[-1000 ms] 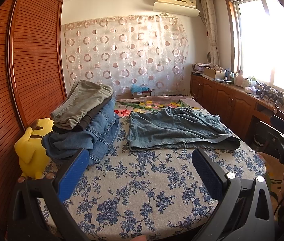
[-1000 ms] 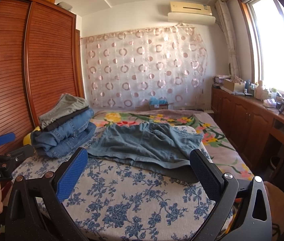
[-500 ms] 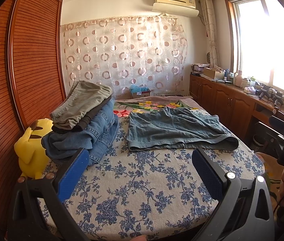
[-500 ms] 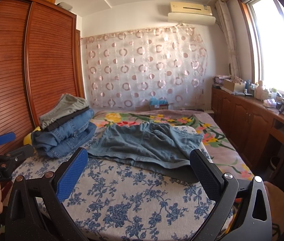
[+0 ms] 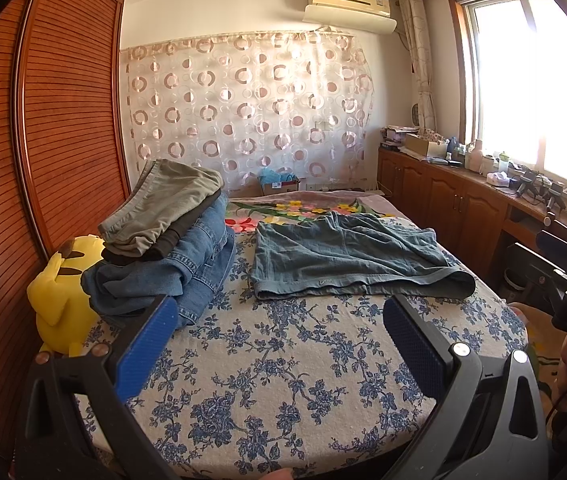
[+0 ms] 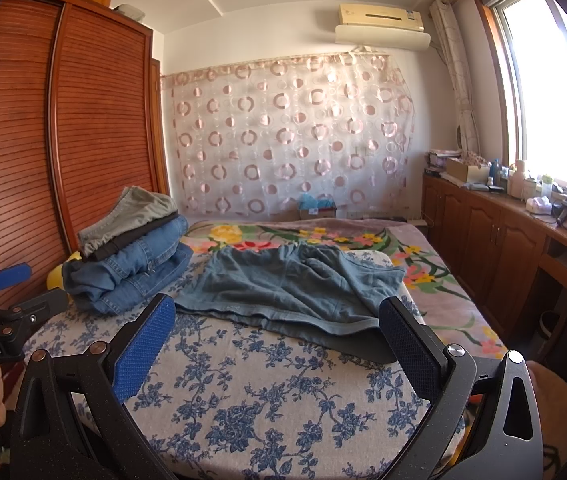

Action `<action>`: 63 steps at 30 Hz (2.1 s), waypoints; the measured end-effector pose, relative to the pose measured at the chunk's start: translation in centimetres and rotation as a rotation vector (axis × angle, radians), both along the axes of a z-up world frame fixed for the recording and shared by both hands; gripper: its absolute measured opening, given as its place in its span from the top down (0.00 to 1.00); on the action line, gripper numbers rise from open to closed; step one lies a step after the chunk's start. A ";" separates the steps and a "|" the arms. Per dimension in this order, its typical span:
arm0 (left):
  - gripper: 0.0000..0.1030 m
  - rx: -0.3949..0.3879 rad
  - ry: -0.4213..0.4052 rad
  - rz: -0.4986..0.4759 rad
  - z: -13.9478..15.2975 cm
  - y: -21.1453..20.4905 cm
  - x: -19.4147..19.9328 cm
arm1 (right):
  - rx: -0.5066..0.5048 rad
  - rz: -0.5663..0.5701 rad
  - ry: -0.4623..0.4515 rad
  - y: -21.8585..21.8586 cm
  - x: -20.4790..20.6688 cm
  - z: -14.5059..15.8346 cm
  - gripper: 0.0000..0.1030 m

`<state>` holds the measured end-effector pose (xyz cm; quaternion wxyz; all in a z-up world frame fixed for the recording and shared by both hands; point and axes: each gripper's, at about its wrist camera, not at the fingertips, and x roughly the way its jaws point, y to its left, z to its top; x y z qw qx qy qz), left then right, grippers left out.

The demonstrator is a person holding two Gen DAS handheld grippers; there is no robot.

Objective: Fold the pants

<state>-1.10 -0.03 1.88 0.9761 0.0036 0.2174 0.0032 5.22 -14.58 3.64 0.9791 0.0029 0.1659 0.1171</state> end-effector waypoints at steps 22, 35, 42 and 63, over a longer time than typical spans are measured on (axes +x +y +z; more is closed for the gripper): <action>0.00 0.004 0.118 -0.051 -4.1 1.2 3.9 | -0.024 0.009 0.073 -1.3 0.7 -0.7 0.00; 0.00 0.006 0.166 -0.098 -6.7 2.0 8.0 | -0.076 -0.001 0.112 -3.0 3.1 -2.7 0.10; 0.00 0.026 0.203 -0.126 -8.2 2.7 11.1 | -0.093 -0.009 0.140 -4.5 4.8 -3.9 0.23; 0.18 0.237 0.307 -0.198 -9.7 2.0 18.5 | -0.157 -0.033 0.255 -6.9 9.4 -7.1 0.27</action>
